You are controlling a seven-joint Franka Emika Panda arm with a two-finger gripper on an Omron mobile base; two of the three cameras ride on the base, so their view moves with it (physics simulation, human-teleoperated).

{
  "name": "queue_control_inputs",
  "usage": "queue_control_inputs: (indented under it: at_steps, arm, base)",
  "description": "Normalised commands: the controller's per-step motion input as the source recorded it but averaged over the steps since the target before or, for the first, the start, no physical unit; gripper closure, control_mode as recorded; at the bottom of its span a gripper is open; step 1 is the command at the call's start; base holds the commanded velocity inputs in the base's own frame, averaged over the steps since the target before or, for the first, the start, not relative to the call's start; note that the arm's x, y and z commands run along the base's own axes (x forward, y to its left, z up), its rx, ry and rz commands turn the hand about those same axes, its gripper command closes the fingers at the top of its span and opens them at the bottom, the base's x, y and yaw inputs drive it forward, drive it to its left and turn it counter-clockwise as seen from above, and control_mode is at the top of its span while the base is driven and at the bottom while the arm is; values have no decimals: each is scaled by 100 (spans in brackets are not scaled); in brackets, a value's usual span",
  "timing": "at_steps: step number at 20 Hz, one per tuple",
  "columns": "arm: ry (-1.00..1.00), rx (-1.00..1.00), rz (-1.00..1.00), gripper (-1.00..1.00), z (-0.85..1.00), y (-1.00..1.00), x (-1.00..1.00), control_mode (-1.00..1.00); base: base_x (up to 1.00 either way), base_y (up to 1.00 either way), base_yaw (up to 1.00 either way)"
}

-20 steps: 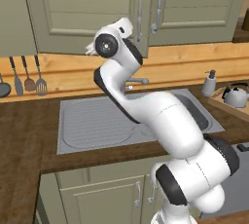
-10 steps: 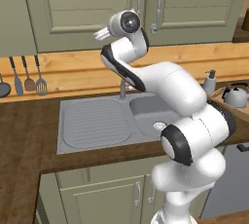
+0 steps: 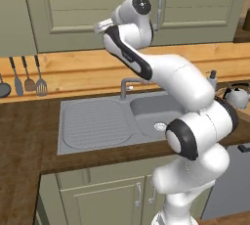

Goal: Pick the kettle from the counter and place it on the tray. Then pick the mug from the cabinet and place it on the tray. Then close the cabinet doors.

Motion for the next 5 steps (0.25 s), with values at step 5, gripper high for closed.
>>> queue_control_inputs:
  at_steps: [5]
  arm:
    - [13, 5, 10, -100, -19, -11, 74, -100]
  base:
    - [0, 0, 0]
